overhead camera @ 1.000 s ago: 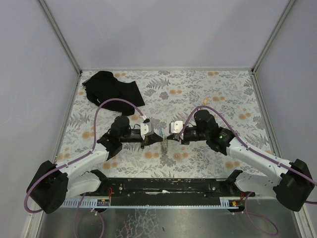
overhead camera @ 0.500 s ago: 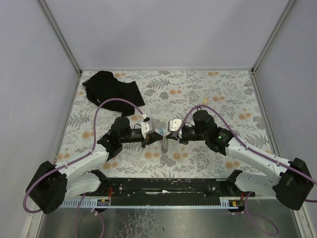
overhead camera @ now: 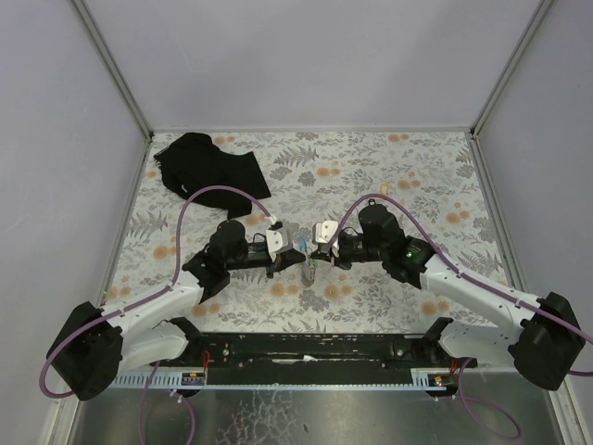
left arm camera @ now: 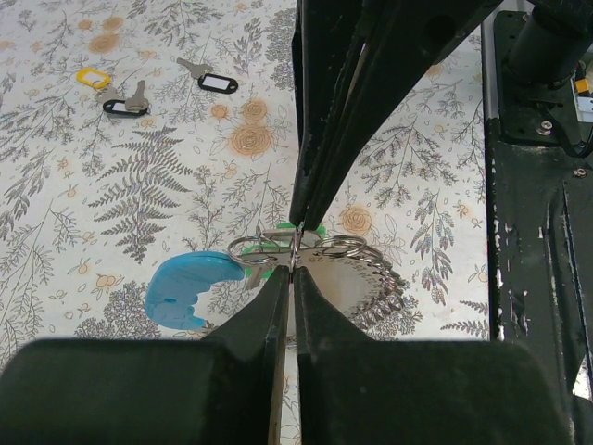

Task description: Put the keys on the keyring

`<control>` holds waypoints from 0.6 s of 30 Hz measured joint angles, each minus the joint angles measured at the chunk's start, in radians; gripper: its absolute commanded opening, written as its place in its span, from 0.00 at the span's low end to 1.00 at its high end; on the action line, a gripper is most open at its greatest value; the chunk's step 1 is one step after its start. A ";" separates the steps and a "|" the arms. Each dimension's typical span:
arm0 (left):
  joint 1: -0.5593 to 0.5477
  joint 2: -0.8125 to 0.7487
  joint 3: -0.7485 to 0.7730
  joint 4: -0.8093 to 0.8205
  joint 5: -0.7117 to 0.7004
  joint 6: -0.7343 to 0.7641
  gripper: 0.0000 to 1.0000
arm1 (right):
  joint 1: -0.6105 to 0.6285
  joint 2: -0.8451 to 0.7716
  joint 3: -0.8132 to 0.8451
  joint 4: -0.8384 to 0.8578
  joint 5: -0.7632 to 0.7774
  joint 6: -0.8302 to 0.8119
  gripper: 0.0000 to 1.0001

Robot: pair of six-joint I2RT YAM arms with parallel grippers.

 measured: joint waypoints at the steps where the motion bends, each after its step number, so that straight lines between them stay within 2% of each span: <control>1: 0.000 -0.001 0.000 -0.001 0.000 0.000 0.00 | 0.000 0.000 0.000 -0.002 0.000 0.000 0.04; 8: 0.000 -0.004 0.000 0.019 -0.001 0.000 0.00 | 0.001 -0.032 0.000 -0.018 0.000 -0.019 0.20; 18: 0.001 -0.004 -0.013 0.043 0.005 -0.005 0.00 | 0.005 -0.120 -0.009 -0.025 0.020 -0.055 0.22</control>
